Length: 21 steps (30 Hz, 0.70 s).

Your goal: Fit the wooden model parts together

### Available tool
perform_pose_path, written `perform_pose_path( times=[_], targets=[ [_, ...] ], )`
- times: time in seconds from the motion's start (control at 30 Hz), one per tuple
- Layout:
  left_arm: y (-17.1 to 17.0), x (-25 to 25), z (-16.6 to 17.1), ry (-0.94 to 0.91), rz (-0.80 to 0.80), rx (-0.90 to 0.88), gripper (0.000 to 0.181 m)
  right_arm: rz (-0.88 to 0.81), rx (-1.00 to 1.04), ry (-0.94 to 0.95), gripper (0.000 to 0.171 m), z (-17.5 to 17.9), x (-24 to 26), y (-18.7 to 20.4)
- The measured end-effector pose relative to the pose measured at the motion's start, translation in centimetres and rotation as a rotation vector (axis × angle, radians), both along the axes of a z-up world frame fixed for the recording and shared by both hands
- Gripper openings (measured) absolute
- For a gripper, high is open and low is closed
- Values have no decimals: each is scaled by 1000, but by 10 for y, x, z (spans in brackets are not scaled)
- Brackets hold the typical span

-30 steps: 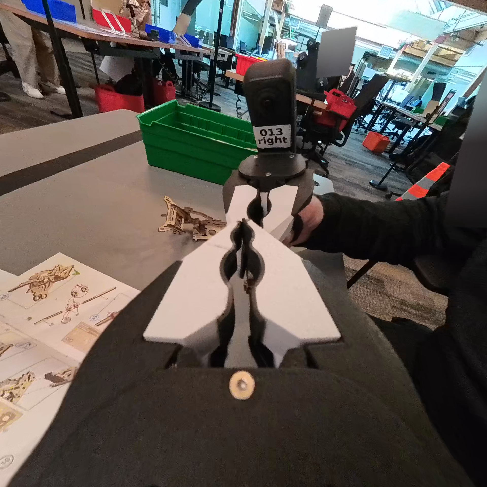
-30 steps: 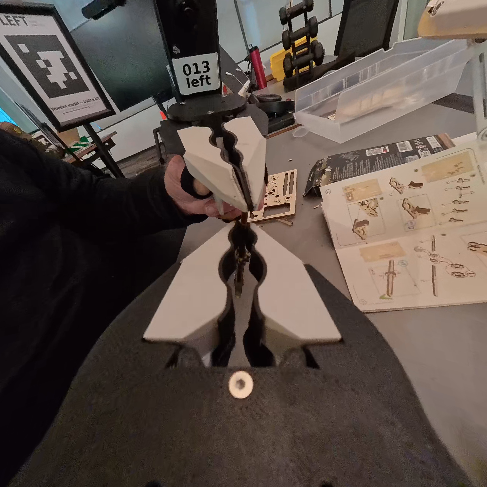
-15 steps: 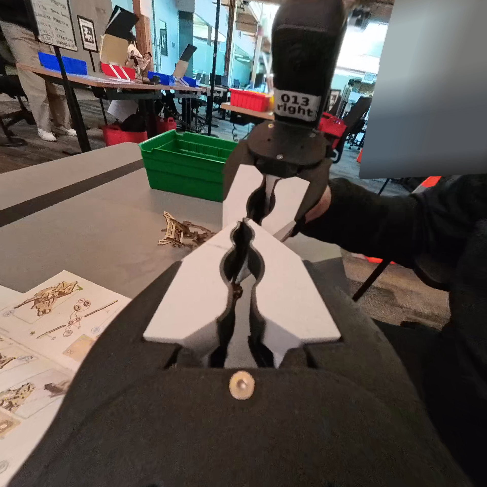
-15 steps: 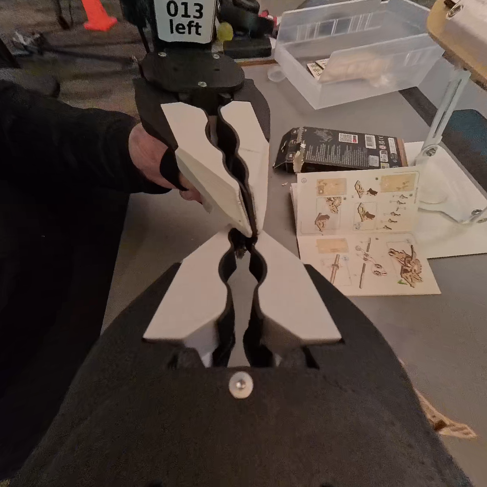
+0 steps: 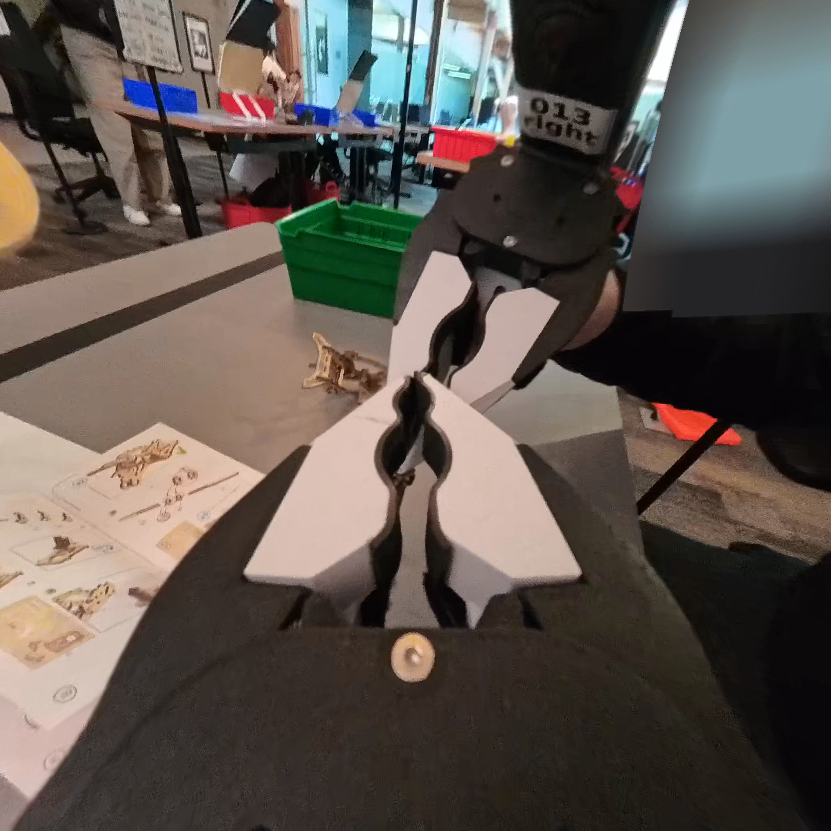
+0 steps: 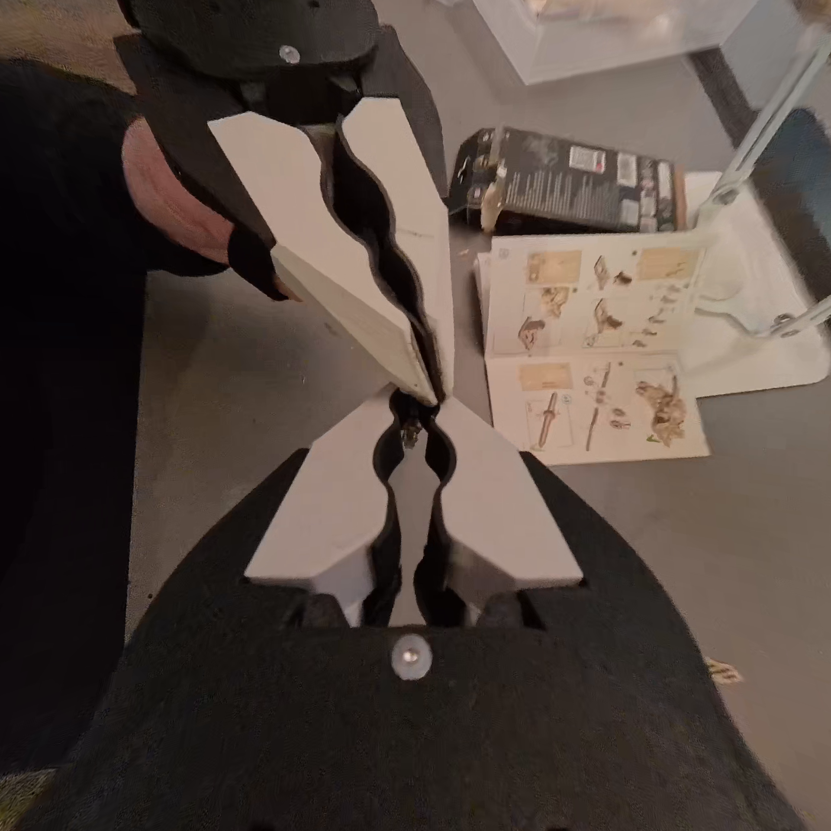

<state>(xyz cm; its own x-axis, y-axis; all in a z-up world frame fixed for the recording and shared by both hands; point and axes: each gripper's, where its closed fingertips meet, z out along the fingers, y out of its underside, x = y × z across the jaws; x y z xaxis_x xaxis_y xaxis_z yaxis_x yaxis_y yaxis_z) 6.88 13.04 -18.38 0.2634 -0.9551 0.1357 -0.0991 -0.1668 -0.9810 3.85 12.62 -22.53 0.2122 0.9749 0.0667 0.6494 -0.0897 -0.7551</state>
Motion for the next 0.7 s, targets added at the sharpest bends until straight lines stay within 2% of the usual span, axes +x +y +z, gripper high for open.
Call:
perform_pose_path(
  times=[0.03,0.07,0.1,0.2,0.23,0.3,0.33,0.37,0.47,0.5,0.57,0.6,0.63,0.7],
  targets=[
    [3,5,-17,16,9,-42,0,-6,-31,19,0,-8,-2,2],
    [4,4,-15,-63,2,-96,0,-6,-70,40,0,-10,-2,1],
    [4,3,-14,-56,16,-95,0,-5,-39,5,0,-10,0,1],
    [-1,1,20,-37,29,1,0,-1,11,40,0,21,-1,-1],
    [1,2,17,4,46,22,0,-14,39,12,0,17,1,2],
    [4,5,-20,60,61,-30,2,-21,-32,21,0,-10,1,5],
    [4,4,-18,-40,55,-80,0,-23,-66,54,0,-11,-1,4],
    [5,3,-17,-53,60,-105,0,-19,-21,12,0,-11,0,5],
    [0,3,17,-57,60,20,0,-19,37,97,0,24,-5,2],
    [1,4,15,-17,76,50,0,-36,53,98,0,22,-3,4],
    [6,6,-22,66,79,-15,0,-51,-36,105,2,-10,-2,5],
    [7,5,-21,-24,71,-70,0,-56,-79,146,0,-12,-4,4],
    [7,6,-19,-31,73,-84,0,-50,-38,114,0,-10,-4,4],
    [4,7,5,-24,87,21,0,-39,1,147,0,13,-6,1]
  ],
)
